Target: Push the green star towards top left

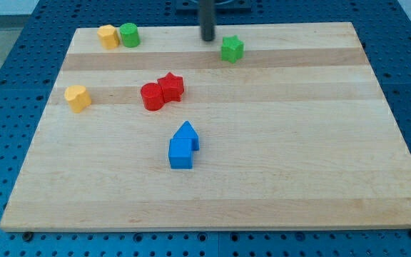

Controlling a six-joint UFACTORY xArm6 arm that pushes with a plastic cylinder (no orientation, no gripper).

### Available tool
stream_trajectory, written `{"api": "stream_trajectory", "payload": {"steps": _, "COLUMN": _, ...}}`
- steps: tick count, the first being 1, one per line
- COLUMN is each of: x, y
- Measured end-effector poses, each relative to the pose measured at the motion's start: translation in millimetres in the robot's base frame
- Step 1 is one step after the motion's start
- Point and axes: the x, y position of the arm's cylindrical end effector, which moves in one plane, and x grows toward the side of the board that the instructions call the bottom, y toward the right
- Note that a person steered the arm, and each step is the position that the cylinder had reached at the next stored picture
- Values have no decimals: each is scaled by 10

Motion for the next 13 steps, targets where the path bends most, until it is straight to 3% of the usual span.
{"api": "stream_trajectory", "payload": {"steps": 1, "x": 54, "y": 701}}
{"api": "stream_trajectory", "payload": {"steps": 3, "x": 475, "y": 835}}
{"api": "stream_trajectory", "payload": {"steps": 11, "x": 765, "y": -845}}
{"api": "stream_trajectory", "payload": {"steps": 13, "x": 916, "y": -982}}
